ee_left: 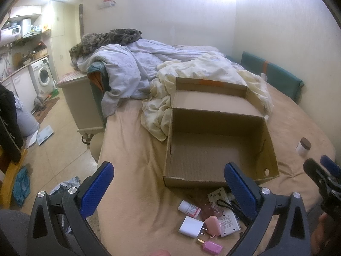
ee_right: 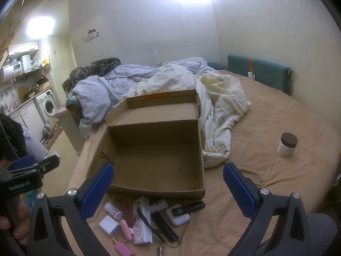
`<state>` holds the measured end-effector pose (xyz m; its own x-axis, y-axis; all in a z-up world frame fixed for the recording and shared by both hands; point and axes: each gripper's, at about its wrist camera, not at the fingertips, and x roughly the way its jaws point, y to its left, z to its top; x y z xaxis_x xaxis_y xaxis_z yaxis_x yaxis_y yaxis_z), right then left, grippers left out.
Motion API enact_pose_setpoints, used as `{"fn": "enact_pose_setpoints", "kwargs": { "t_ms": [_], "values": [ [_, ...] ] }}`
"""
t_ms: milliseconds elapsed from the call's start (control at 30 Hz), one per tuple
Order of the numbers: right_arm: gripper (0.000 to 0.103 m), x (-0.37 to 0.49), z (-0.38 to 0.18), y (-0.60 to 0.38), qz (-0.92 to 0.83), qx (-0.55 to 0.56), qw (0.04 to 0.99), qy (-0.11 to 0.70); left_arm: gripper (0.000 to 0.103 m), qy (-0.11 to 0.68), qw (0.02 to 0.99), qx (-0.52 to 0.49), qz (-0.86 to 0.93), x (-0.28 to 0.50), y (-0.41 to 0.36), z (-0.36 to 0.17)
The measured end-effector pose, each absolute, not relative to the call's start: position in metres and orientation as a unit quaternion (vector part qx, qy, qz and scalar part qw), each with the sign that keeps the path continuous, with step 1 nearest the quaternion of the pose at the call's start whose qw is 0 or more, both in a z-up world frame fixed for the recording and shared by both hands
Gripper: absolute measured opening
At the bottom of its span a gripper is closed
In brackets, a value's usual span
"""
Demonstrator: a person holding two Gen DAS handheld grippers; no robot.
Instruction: Organize rigid objects
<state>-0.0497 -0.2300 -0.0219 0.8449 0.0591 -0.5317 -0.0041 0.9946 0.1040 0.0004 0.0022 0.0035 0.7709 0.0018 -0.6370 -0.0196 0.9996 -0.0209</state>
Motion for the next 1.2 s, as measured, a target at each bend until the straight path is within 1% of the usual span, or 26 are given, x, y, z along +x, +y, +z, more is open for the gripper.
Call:
{"fn": "enact_pose_setpoints", "kwargs": {
  "t_ms": [1200],
  "values": [
    [0.103,-0.0498,-0.0203,-0.2331,0.016,0.052,0.959,0.277,0.103,0.340,0.940,-0.008,0.008,-0.0002,-0.0023,0.0006]
  ]
}}
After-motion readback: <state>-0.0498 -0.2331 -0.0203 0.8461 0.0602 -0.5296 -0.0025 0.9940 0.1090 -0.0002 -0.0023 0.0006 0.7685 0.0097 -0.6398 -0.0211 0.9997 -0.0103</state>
